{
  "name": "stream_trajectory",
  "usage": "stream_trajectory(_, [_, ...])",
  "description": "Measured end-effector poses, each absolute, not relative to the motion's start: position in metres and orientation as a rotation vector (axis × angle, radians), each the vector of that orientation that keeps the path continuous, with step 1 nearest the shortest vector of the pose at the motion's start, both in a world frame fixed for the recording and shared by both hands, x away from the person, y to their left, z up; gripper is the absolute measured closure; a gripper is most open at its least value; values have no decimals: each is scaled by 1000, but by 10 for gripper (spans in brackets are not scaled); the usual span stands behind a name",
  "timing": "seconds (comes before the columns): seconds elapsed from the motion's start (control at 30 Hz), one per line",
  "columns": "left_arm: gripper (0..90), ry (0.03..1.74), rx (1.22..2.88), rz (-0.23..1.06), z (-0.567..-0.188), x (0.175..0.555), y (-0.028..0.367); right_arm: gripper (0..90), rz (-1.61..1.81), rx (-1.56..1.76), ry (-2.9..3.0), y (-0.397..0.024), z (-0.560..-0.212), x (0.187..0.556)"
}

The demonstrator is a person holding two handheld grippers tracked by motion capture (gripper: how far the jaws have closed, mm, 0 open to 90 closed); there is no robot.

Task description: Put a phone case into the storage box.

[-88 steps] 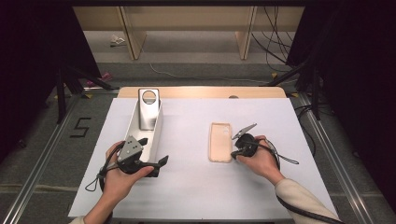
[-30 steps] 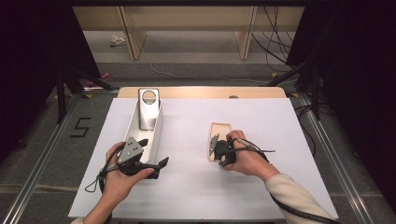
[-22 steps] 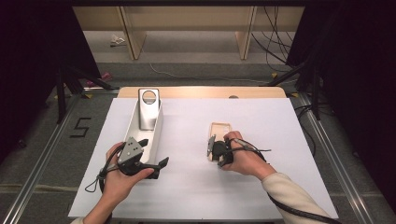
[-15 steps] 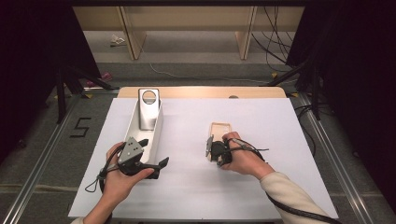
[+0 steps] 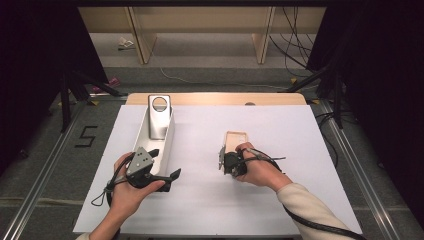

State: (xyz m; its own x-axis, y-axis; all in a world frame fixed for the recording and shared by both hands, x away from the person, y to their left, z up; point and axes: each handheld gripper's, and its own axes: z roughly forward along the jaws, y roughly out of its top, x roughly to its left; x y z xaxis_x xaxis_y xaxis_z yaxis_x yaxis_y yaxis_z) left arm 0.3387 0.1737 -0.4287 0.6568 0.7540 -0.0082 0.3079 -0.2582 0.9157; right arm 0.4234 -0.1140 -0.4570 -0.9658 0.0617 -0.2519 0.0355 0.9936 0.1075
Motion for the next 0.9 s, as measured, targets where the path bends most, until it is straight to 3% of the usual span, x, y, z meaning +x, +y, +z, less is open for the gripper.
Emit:
stream_trajectory(0.57, [28, 842, 1841, 538, -429, 338, 173, 829, 125, 75, 2892, -112, -456, 421])
stream_trajectory(0.9, [30, 842, 1841, 537, -429, 338, 173, 845, 128, 72, 2887, -113, -456, 420])
